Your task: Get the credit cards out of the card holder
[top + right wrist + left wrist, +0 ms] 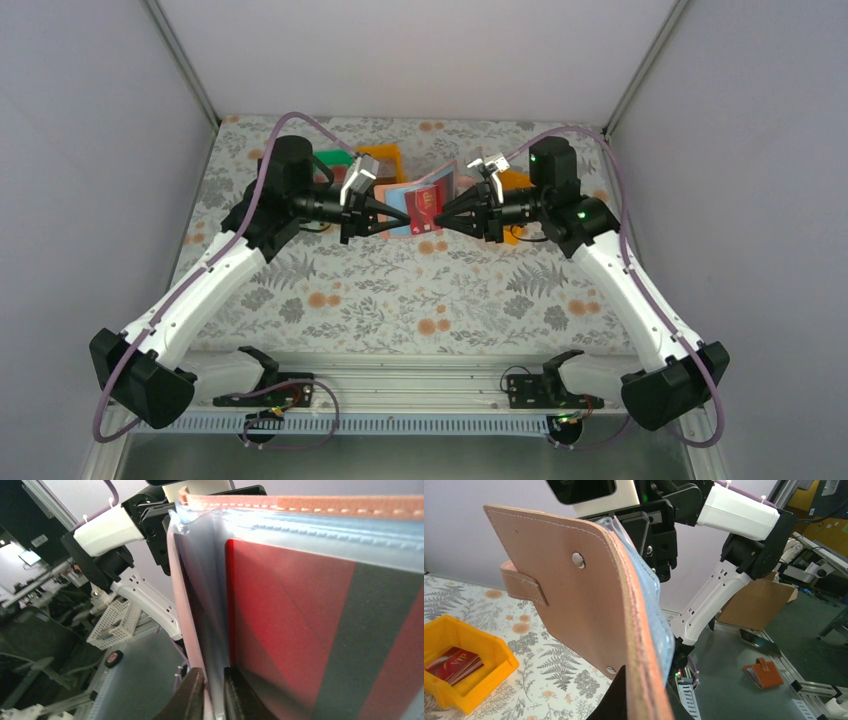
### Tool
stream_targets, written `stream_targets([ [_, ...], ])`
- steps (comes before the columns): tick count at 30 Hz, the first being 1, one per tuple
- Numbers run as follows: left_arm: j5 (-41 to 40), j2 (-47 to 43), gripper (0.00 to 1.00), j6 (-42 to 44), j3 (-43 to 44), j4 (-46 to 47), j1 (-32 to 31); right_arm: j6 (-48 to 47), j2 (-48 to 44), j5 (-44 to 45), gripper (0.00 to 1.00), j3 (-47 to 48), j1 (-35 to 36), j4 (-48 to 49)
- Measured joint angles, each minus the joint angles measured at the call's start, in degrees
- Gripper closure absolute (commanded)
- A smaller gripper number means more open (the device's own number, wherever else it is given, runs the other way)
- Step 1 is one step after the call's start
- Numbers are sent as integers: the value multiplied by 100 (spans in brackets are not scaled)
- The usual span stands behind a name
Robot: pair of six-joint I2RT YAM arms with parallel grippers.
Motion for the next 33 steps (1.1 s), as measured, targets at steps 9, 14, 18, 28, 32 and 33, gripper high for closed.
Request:
stream_targets([
  [9,-42,9,98,0,-11,22,33,-2,28,-76,96,42,37,31],
  [14,-39,9,86,0,-11,55,22,-149,-35,-26,96,44,-26,-61],
  [18,2,9,93,-17,-20,46,22,-256,-48,-33,96,57,-168,-247],
  [28,-55,-9,98,-9,-37,118,22,-516,-48,-9,96,323,-216,-684],
  [32,-138,-13,98,-4,-50,107,13,-693,-85,76,96,332,-389,-903],
  [33,-162,-15,98,-2,-63,105,13,-745,-103,98,96,332,-459,-960],
])
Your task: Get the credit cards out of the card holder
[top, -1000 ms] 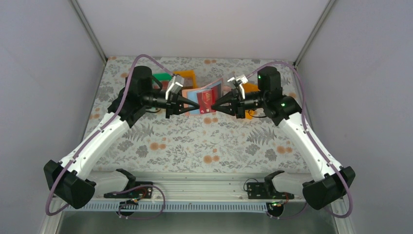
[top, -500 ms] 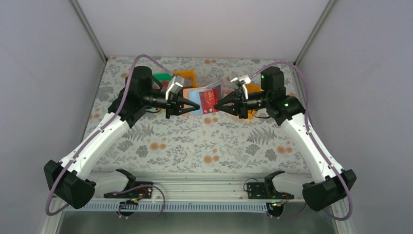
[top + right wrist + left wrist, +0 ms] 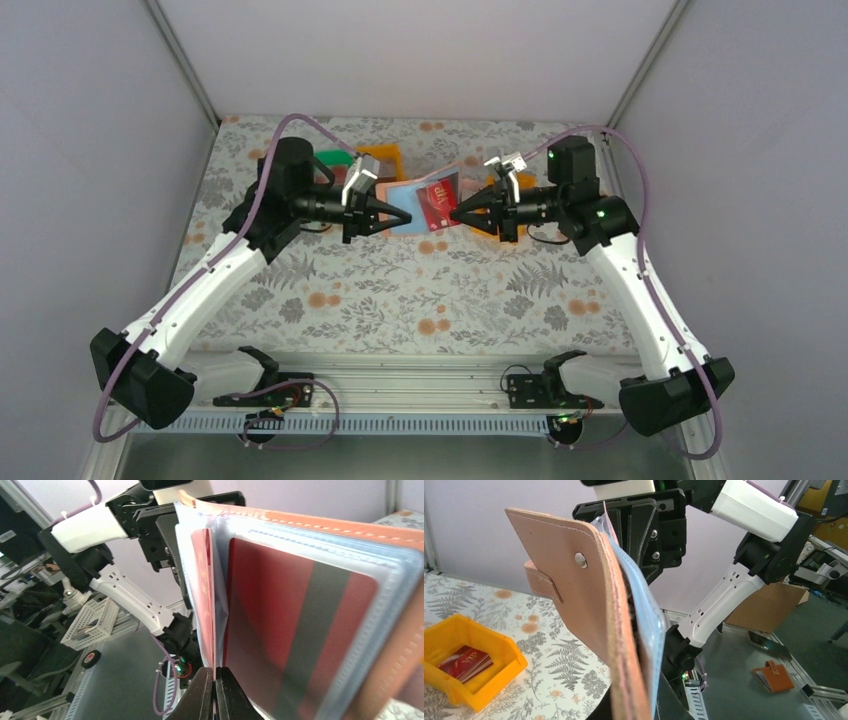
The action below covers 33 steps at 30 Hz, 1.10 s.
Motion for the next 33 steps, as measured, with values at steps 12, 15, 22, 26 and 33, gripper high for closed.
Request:
stream_targets([
  [12,-216,-63,98,2,-170,-15,2,-144,-179,-7,96,0,-487,-275],
  [15,-302,-96,98,-33,-210,15,2,-42,-179,-136,96,-7,-494,-199],
  [22,-398,-116,97,-330,-378,251,11,922,-205,-199,96,-481,-286,953],
  [26,-306,-114,86,-452,-382,391,2,1425,-337,-74,96,-780,-96,1633],
  [33,24,-114,71,-584,-382,612,-24,1917,-378,201,96,-933,352,2341],
])
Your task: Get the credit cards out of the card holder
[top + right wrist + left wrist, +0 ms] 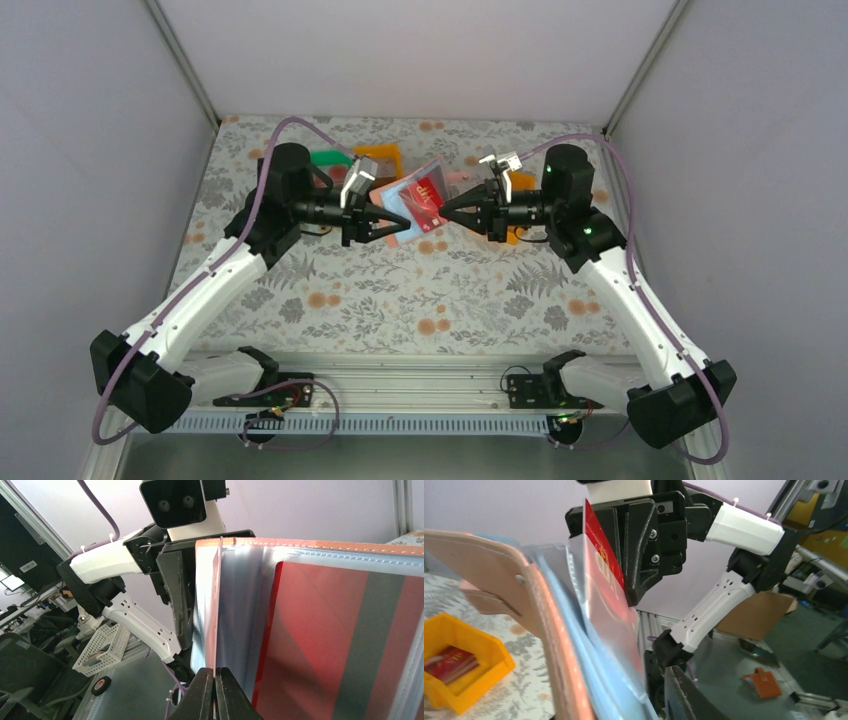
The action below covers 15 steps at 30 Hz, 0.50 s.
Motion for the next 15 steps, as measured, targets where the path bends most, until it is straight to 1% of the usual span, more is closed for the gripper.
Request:
stream_targets([
  [5,125,0,71,4,0,42,-4,114,2,114,96,0,79,160],
  [6,129,0,74,4,0,42,-4,122,2,129,96,0,103,162],
  [8,125,0,95,0,0,35,-4,122,11,153,96,0,153,162],
  [9,111,-2,97,-31,0,20,-4,120,15,162,96,0,179,157],
  [14,-149,-2,98,11,-11,-79,-2,-22,22,254,96,66,238,-17],
  [15,-184,-2,98,28,-11,-109,-4,-83,26,299,92,105,240,-111],
])
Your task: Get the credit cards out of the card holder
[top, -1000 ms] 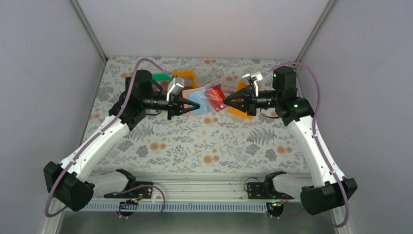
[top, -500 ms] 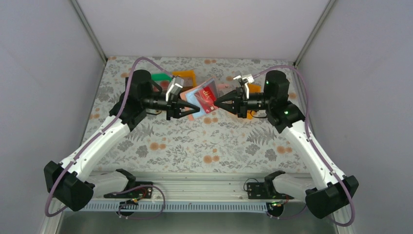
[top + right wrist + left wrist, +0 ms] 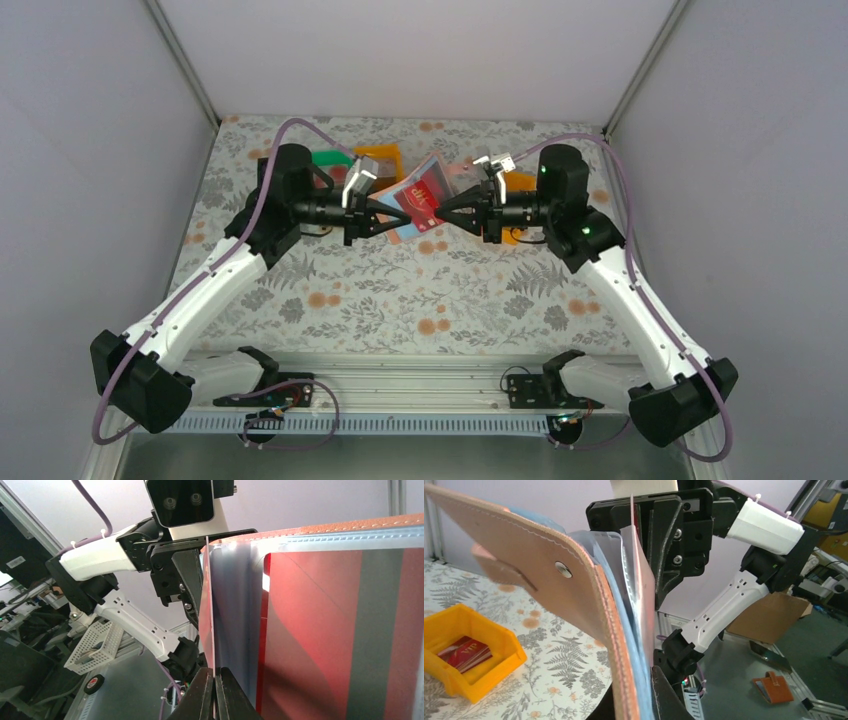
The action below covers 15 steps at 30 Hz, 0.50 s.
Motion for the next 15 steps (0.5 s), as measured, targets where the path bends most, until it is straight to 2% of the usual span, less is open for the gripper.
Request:
stream_targets([
  [3,-114,0,98,155,0,-120,-2,-203,24,153,85,125,9,-280],
  [15,-199,0,98,590,0,-538,-7,-575,568,70,83,723,20,-704],
])
